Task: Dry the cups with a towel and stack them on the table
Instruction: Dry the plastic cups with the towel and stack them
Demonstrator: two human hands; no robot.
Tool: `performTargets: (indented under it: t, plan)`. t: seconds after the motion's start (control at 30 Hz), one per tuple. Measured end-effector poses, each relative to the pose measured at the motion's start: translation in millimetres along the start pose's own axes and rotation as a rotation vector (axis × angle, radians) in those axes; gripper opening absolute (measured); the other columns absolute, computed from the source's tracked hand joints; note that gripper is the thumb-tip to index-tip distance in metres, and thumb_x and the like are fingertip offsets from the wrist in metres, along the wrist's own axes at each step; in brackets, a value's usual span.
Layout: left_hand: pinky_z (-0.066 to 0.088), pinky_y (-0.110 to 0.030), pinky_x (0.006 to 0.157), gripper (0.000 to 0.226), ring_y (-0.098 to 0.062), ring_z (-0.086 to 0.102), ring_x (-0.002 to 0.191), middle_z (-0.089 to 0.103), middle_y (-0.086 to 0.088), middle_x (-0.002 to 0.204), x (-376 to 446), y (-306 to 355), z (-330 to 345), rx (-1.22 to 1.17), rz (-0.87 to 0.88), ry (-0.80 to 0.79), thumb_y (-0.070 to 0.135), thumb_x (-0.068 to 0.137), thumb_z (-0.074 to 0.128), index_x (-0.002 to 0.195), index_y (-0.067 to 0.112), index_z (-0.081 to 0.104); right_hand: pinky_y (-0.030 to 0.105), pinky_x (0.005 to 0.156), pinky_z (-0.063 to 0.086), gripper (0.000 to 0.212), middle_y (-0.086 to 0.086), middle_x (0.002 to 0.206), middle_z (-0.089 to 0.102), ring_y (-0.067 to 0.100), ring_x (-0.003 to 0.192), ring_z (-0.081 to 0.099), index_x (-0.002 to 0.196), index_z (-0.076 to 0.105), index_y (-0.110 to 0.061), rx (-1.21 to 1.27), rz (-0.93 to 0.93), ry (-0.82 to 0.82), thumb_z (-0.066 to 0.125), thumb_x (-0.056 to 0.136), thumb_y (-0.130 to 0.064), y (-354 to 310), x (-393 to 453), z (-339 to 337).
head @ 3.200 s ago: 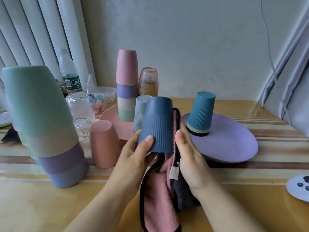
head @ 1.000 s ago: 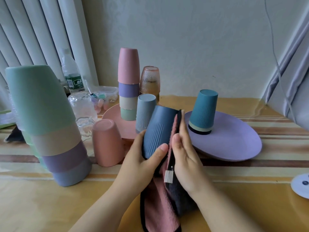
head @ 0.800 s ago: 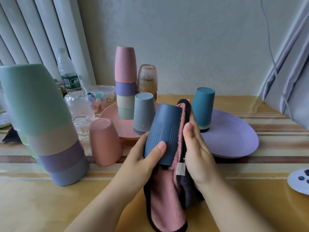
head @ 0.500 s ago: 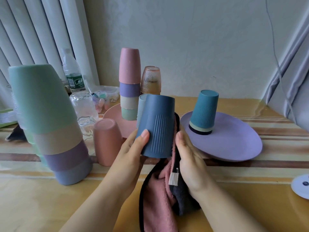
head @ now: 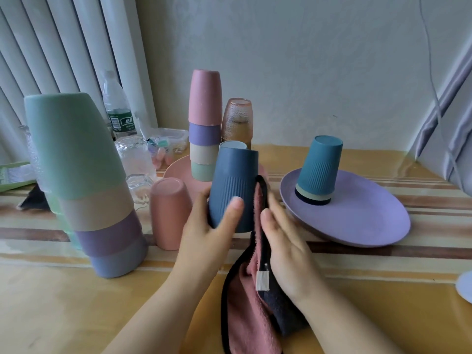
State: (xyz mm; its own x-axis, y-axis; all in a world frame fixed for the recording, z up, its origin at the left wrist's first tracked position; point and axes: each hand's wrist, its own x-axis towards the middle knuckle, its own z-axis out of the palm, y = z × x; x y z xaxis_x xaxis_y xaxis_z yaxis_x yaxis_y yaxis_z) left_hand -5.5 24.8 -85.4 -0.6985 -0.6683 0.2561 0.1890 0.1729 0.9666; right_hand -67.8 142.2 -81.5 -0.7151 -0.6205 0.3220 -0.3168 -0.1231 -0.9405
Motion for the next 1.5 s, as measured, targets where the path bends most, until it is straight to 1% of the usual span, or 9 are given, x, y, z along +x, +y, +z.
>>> performTargets:
  t: [0.17, 0.27, 0.43, 0.63, 0.87, 1.07, 1.13, 1.3, 1.5]
  plan:
    - [0.059, -0.038, 0.082, 0.059, -0.008, 0.069, 0.094, 0.07, 0.012, 0.099, 1.3, -2.7, -1.5, 0.015, -0.036, -0.154, 0.063, 0.061, 0.071, 0.112, 0.035, 0.058, 0.002, 0.107, 0.015, 0.05, -0.028, 0.149, 0.016, -0.019, 0.135, 0.012, 0.141, 0.017, -0.037, -0.067, -0.096, -0.039, 0.033, 0.094, -0.032, 2.4, 1.8, 5.8]
    - [0.053, -0.018, 0.079, 0.056, -0.004, 0.067, 0.097, 0.071, 0.01, 0.105, -3.0, -3.0, 0.6, 0.062, -0.044, -0.308, 0.058, 0.071, 0.075, 0.118, 0.031, 0.057, -0.001, 0.103, 0.017, 0.042, -0.038, 0.14, 0.022, -0.025, 0.129, 0.017, 0.134, 0.021, -0.045, -0.008, -0.113, 0.054, 0.035, 0.096, -0.035, 0.5, 6.8, -4.5]
    - [0.049, -0.017, 0.084, 0.058, -0.005, 0.065, 0.1, 0.07, 0.013, 0.11, -3.7, -4.6, -1.7, 0.004, -0.102, -0.491, 0.057, 0.064, 0.067, 0.117, 0.036, 0.058, -0.001, 0.096, 0.03, 0.025, -0.05, 0.113, 0.047, -0.028, 0.114, 0.038, 0.115, 0.043, -0.052, 0.15, -0.039, 0.134, 0.039, 0.097, -0.034, -4.3, 11.6, -20.9]
    - [0.051, -0.028, 0.091, 0.058, -0.016, 0.066, 0.108, 0.071, 0.002, 0.114, -1.9, -2.9, -7.6, -0.18, -0.19, -0.501, 0.051, 0.063, 0.066, 0.117, 0.028, 0.062, 0.041, 0.114, 0.029, 0.046, -0.009, 0.135, 0.055, 0.008, 0.131, 0.045, 0.131, 0.052, -0.026, 0.237, 0.033, 0.028, 0.037, 0.091, -0.043, -0.2, 10.9, -15.5]
    - [0.051, -0.043, 0.095, 0.085, -0.027, 0.068, 0.1, 0.071, -0.012, 0.109, 6.8, -11.4, -11.3, -0.166, -0.212, -0.356, 0.073, 0.041, 0.08, 0.105, 0.017, 0.069, 0.042, 0.116, 0.024, 0.052, -0.017, 0.141, 0.048, 0.003, 0.134, 0.038, 0.135, 0.048, -0.034, 0.196, 0.096, -0.004, 0.048, 0.086, -0.051, 11.1, 11.4, -14.9]
    - [0.056, -0.025, 0.052, 0.058, -0.01, 0.072, 0.074, 0.075, 0.005, 0.084, 8.6, -2.8, -5.4, -0.274, -0.121, -0.122, 0.04, 0.065, 0.086, 0.109, 0.013, 0.06, 0.035, 0.118, 0.022, 0.038, -0.026, 0.141, 0.043, -0.006, 0.133, 0.034, 0.129, 0.049, -0.045, 0.203, 0.097, 0.033, 0.044, 0.091, -0.039, 5.9, 10.9, -13.1]
    - [0.056, -0.028, 0.046, 0.038, -0.01, 0.072, 0.072, 0.072, 0.0, 0.086, 7.0, 1.9, -2.7, -0.239, -0.081, -0.03, 0.036, 0.077, 0.066, 0.104, 0.01, 0.058, 0.03, 0.118, 0.021, 0.029, -0.033, 0.138, 0.041, -0.013, 0.131, 0.032, 0.119, 0.047, -0.054, 0.164, 0.089, 0.064, 0.044, 0.098, -0.034, 3.4, 10.0, -11.3]
    - [0.057, -0.038, 0.08, 0.054, -0.01, 0.069, 0.094, 0.072, 0.008, 0.098, 2.7, -4.7, -1.7, 0.05, 0.016, -0.037, 0.07, 0.082, 0.052, 0.11, 0.025, 0.064, 0.006, 0.107, 0.021, 0.039, -0.046, 0.129, 0.031, -0.029, 0.122, 0.026, 0.119, 0.031, -0.06, 0.04, 0.044, 0.043, 0.038, 0.099, -0.028, 5.1, 6.2, -5.2]
    - [0.055, -0.028, 0.085, 0.053, -0.006, 0.067, 0.097, 0.07, 0.014, 0.101, -0.5, -4.4, -0.2, 0.106, -0.03, -0.216, 0.055, 0.073, 0.073, 0.118, 0.031, 0.057, -0.003, 0.103, 0.012, 0.051, -0.033, 0.147, 0.01, -0.027, 0.13, 0.009, 0.141, 0.012, -0.04, -0.059, -0.05, 0.007, 0.033, 0.094, -0.036, 4.0, 5.5, 0.9]
